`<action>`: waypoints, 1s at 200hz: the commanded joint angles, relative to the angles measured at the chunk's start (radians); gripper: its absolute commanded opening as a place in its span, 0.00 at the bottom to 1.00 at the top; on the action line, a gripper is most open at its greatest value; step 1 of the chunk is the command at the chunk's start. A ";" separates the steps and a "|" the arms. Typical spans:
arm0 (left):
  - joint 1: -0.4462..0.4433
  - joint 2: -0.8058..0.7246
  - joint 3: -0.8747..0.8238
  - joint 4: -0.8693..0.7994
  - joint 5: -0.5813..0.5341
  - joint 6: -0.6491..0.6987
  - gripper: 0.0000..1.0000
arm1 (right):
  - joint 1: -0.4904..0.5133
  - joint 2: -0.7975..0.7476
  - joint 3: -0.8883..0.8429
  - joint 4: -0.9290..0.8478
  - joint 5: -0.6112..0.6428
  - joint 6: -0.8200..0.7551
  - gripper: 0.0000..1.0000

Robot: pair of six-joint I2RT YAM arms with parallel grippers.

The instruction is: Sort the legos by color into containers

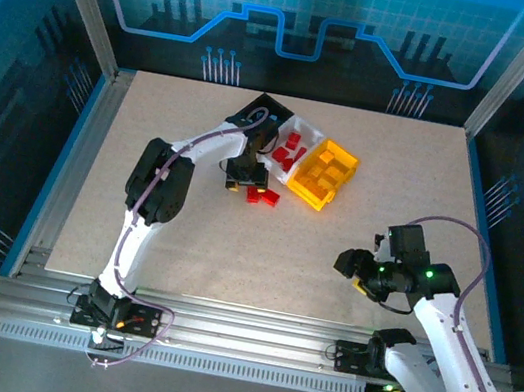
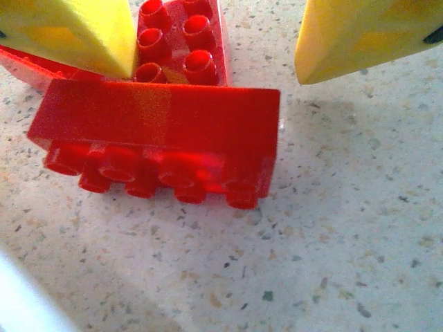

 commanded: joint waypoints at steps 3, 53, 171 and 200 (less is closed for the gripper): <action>0.002 0.024 -0.035 0.013 0.007 -0.003 0.65 | 0.024 -0.005 0.013 -0.024 0.017 0.028 0.67; 0.001 0.021 -0.082 0.025 0.003 -0.015 0.65 | 0.035 -0.023 0.006 -0.046 0.023 0.024 0.67; -0.005 -0.013 -0.100 0.008 0.013 -0.011 0.38 | 0.037 -0.104 0.010 -0.104 0.042 0.023 0.67; -0.014 -0.067 -0.157 0.016 0.031 -0.029 0.37 | 0.038 -0.169 -0.033 -0.092 0.044 0.048 0.67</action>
